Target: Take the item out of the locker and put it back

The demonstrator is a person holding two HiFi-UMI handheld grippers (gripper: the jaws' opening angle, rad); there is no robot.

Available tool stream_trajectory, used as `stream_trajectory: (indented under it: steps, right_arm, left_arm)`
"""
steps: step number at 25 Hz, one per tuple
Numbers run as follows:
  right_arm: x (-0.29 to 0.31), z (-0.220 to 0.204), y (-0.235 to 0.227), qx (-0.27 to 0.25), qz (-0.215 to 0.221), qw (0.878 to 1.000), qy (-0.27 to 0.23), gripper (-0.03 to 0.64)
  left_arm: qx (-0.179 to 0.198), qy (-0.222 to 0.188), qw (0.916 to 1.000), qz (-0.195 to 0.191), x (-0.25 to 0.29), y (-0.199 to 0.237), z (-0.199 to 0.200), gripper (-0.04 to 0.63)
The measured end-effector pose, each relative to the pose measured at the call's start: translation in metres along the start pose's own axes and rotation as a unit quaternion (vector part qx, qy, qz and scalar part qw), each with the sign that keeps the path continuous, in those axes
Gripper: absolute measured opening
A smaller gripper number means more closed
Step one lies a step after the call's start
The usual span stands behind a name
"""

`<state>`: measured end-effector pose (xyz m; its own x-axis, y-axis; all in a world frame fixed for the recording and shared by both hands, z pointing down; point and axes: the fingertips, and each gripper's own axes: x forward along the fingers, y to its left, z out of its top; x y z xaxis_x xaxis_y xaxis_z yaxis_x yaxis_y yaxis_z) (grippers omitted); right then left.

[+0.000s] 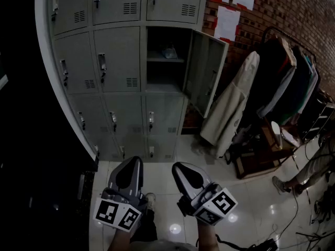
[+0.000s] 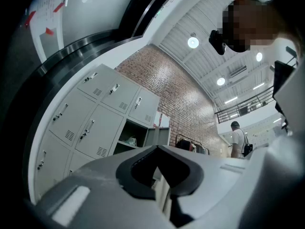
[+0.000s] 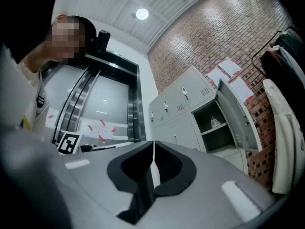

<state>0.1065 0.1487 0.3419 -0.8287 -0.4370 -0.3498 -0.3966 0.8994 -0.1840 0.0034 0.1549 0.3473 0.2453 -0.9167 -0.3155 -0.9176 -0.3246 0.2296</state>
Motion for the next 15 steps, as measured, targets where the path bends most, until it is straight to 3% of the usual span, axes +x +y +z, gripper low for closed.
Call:
stream_trajectory:
  steps: [10, 15]
  right_arm:
    - [0.177, -0.026, -0.146, 0.002, -0.021, 1.000, -0.002, 0.002]
    - [0.249, -0.028, -0.221, -0.015, -0.064, 0.998, -0.010, 0.025]
  left_arm:
    - [0.016, 0.015, 0.9997, -0.006, 0.167, 0.160, -0.013, 0.005]
    - [0.020, 0.022, 0.9993, -0.020, 0.246, 0.224, -0.013, 0.005]
